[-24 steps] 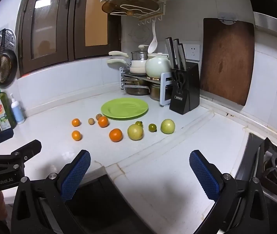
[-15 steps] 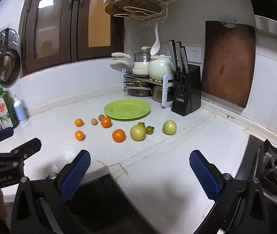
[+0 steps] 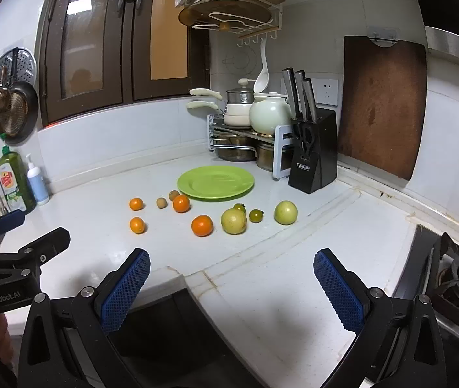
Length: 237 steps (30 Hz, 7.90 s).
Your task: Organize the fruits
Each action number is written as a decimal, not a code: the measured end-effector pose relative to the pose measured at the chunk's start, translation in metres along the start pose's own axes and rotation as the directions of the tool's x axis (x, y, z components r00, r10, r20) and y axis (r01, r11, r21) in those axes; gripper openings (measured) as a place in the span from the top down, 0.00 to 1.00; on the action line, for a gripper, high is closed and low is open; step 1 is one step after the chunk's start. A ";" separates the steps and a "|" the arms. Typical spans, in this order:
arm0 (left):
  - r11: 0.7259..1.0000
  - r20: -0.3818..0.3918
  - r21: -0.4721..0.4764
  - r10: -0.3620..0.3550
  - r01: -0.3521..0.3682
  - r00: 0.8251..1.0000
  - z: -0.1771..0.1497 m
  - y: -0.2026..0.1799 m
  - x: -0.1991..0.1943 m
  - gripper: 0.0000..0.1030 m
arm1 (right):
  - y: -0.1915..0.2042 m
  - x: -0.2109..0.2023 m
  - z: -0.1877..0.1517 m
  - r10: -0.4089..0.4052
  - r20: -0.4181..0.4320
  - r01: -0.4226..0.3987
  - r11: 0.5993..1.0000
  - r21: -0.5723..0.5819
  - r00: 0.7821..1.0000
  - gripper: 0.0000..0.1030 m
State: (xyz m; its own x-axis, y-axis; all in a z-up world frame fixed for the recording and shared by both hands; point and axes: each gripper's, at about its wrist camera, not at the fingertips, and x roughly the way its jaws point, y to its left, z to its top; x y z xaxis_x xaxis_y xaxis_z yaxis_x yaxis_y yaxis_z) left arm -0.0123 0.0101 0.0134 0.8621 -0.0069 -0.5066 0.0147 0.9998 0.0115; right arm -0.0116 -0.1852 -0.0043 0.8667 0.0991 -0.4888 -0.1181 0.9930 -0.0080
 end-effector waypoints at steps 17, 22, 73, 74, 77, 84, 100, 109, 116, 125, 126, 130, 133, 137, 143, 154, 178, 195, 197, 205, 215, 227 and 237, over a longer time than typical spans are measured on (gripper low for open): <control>1.000 0.012 -0.007 -0.003 0.003 1.000 -0.001 -0.001 0.000 0.00 | 0.002 0.001 0.002 0.019 -0.005 -0.019 1.000 -0.007 1.000 0.01; 1.000 0.011 -0.008 -0.001 0.001 1.000 -0.002 -0.001 0.000 0.00 | 0.002 0.001 0.002 0.019 -0.006 -0.019 1.000 -0.007 1.000 0.01; 0.999 -0.034 -0.014 -0.030 0.029 0.999 0.000 0.012 0.021 0.00 | 0.015 0.024 0.004 0.050 -0.060 -0.051 0.999 -0.016 0.997 0.01; 0.999 -0.039 -0.014 -0.034 0.034 0.999 0.000 0.014 0.025 0.00 | 0.017 0.027 0.004 0.053 -0.065 -0.054 0.998 -0.018 0.997 0.01; 0.999 -0.060 -0.017 -0.035 0.034 0.998 0.002 0.020 0.037 0.00 | 0.022 0.041 0.006 0.068 -0.081 -0.070 0.997 -0.021 0.994 0.01; 1.000 -0.061 0.005 -0.014 0.014 0.998 0.010 0.029 0.070 0.00 | 0.034 0.080 0.013 0.084 -0.114 -0.089 0.995 -0.035 0.990 0.01; 0.997 -0.186 0.059 -0.041 0.053 0.982 0.017 0.041 0.188 0.15 | 0.049 0.200 0.017 0.107 -0.291 -0.112 0.994 0.000 0.951 0.07; 0.995 -0.301 0.030 -0.077 0.090 0.951 0.006 0.050 0.235 0.31 | 0.046 0.248 0.007 0.127 -0.396 -0.104 0.992 0.078 0.909 0.23; 0.994 -0.342 0.004 -0.105 0.113 0.934 0.007 0.053 0.258 0.39 | 0.047 0.269 0.007 0.137 -0.419 -0.113 0.990 0.081 0.898 0.32; 0.989 -0.388 0.002 -0.138 0.151 0.911 0.009 0.048 0.274 0.59 | 0.047 0.287 0.011 0.140 -0.435 -0.108 0.989 0.099 0.889 0.40; 0.988 -0.389 0.003 -0.139 0.152 0.911 0.009 0.048 0.275 0.59 | 0.047 0.288 0.012 0.142 -0.438 -0.109 0.989 0.100 0.888 0.42; 0.987 -0.395 0.007 -0.142 0.158 0.908 0.010 0.049 0.276 0.63 | 0.048 0.292 0.013 0.131 -0.438 -0.099 0.991 0.095 0.890 0.45; 0.987 -0.395 0.016 -0.143 0.163 0.908 0.011 0.048 0.278 0.64 | 0.047 0.295 0.015 0.113 -0.438 -0.083 0.993 0.086 0.892 0.52; 0.984 -0.391 0.020 -0.155 0.176 0.907 0.012 0.047 0.279 0.64 | 0.044 0.297 0.016 0.104 -0.440 -0.072 0.993 0.088 0.892 0.59; 0.979 -0.379 0.016 -0.184 0.205 0.907 0.015 0.046 0.276 0.64 | 0.047 0.293 0.018 0.100 -0.427 -0.072 0.994 0.082 0.899 0.59; 0.979 -0.317 -0.002 -0.195 0.205 0.928 0.034 0.035 0.263 0.64 | 0.039 0.277 0.040 0.144 -0.380 -0.132 0.990 0.057 0.914 0.59; 0.956 -0.219 0.080 -0.259 0.282 0.941 0.122 0.005 0.303 0.64 | 0.007 0.311 0.115 0.156 -0.303 -0.159 0.987 0.014 0.940 0.59; 0.942 -0.391 0.094 -0.264 0.323 0.882 0.151 -0.016 0.409 0.64 | -0.008 0.404 0.127 0.210 -0.461 -0.209 0.976 0.054 0.862 0.59; 0.939 -0.419 0.091 -0.265 0.330 0.868 0.149 -0.017 0.420 0.64 | -0.009 0.412 0.125 0.221 -0.482 -0.215 0.974 0.070 0.848 0.59; 0.934 -0.495 0.085 -0.262 0.346 0.829 0.135 -0.022 0.445 0.64 | -0.014 0.438 0.119 0.216 -0.532 -0.210 0.975 0.074 0.818 0.59; 0.935 -0.507 0.093 -0.252 0.343 0.824 0.132 -0.021 0.454 0.63 | -0.014 0.445 0.112 0.216 -0.555 -0.208 0.975 0.077 0.804 0.59; 0.946 -0.443 0.073 -0.254 0.316 0.860 0.142 -0.007 0.423 0.47 | -0.011 0.424 0.121 0.184 -0.505 -0.192 0.981 0.036 0.843 0.51; 0.958 -0.320 0.081 -0.237 0.275 0.917 0.152 0.004 0.366 0.30 | -0.007 0.370 0.132 0.114 -0.383 -0.126 0.992 -0.008 0.917 0.41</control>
State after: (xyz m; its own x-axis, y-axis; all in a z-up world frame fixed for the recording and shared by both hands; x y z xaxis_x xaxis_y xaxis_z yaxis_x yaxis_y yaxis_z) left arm 0.3804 0.0094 -0.0412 0.6253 -0.2374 -0.7433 0.2923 0.9545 -0.0590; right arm 0.3739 -0.1467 -0.0701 0.5951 0.1790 -0.7835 -0.2303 0.9720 0.0472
